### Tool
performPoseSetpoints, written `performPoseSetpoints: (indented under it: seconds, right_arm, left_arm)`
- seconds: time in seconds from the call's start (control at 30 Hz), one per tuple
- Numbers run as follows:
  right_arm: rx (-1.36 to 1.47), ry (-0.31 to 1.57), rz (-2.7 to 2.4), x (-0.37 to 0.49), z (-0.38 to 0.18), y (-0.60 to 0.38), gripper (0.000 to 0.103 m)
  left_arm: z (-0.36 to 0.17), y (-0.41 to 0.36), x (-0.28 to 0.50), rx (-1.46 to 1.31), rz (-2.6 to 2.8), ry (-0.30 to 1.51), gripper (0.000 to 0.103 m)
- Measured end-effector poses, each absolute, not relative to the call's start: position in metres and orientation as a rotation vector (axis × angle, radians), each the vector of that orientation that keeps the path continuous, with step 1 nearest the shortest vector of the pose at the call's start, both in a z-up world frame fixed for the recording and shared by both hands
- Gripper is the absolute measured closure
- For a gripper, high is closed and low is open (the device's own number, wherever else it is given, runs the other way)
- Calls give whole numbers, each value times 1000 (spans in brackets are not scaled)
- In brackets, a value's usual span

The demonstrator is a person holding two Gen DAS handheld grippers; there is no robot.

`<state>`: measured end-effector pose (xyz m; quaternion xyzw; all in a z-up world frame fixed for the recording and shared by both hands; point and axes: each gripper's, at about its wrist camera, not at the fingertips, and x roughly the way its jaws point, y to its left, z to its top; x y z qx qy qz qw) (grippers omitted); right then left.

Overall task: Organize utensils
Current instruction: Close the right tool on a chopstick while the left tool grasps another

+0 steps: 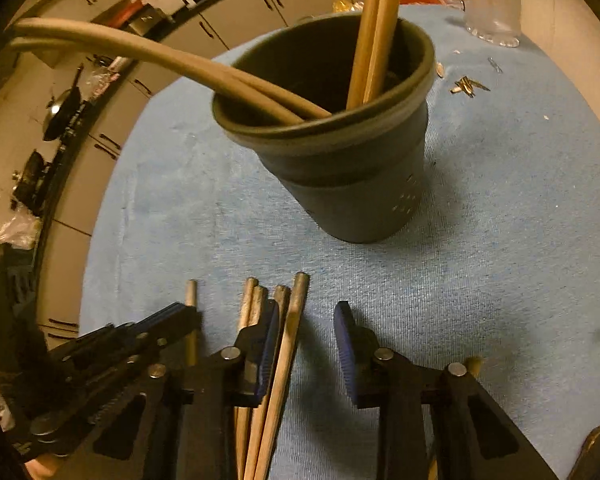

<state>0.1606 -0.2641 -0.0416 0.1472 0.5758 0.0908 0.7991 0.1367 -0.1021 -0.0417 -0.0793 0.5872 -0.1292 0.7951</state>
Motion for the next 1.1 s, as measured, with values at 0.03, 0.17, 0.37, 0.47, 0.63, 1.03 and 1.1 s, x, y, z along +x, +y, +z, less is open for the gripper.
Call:
performPoseSetpoints:
  seconds: [0.03, 0.17, 0.37, 0.47, 0.63, 1.03, 1.1]
  right_arm:
    - [320, 1244, 180, 163, -44, -264, 76]
    - [320, 1265, 152, 170, -48, -260, 80]
    - [266, 1280, 112, 179, -47, -240, 83]
    - [188, 1274, 72, 181, -45, -228, 84]
    - [44, 1241, 27, 178, -45, -204, 92]
    - [292, 1165, 111, 146, 21, -247, 94]
    - [295, 1135, 122, 135, 35, -251, 94]
  left_arm:
    - [-42, -100, 137, -173, -282, 1269, 95]
    - [-43, -88, 136, -200, -310, 1298, 95]
    - [-41, -80, 138, -226, -325, 1333, 95]
    - [-41, -81, 146, -225, -315, 1351, 95]
    - [-40, -92, 163, -174, -307, 1361, 95]
    - [3, -66, 154, -262, -305, 1266, 96]
    - [21, -59, 149, -289, -308, 1222, 97]
